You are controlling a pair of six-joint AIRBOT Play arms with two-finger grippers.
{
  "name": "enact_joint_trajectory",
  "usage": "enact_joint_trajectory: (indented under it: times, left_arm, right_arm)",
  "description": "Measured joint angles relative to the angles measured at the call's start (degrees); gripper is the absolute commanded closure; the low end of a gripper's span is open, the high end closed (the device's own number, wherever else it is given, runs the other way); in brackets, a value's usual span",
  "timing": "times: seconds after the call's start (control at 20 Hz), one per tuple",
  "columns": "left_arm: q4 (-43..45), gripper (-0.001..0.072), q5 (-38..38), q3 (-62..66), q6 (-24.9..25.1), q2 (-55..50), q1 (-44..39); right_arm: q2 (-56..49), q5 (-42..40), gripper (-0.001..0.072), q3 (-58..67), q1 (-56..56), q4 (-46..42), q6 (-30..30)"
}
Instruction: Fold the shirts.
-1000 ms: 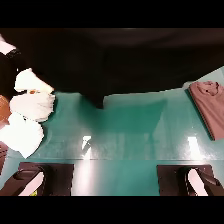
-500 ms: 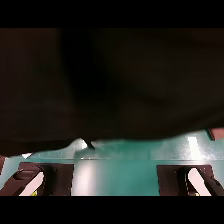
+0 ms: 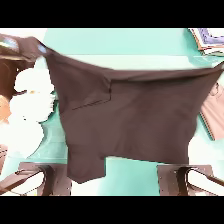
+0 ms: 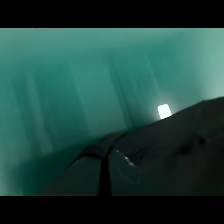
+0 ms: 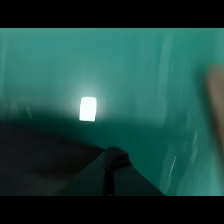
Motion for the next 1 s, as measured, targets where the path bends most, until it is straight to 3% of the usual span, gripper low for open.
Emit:
enact_joint_trajectory:
  times: [0.25,0.55,0.75,1.0]
  left_arm:
    - [-1.2,0.0681,8.7,-1.1,3.1,-14.8,0.0]
    - [-1.9,0.0681,20.6,3.8,5.7,-22.3,0.0]
    - [-0.3,0.0681,17.4,5.4,9.7,-23.3,0.0]
    - [5.6,0.0681,9.7,2.1,11.0,-23.6,0.1]
  right_arm:
    - [-15.6,-6.7,0.0696,0.2,2.5,-1.8,0.2]
    - [-25.0,-13.4,0.0696,9.5,3.0,0.1,0.6]
    - [-25.0,-12.5,0.0696,9.5,3.1,0.2,0.3]
    - [-20.8,-13.4,0.0695,-2.3,5.3,-0.2,-0.4]
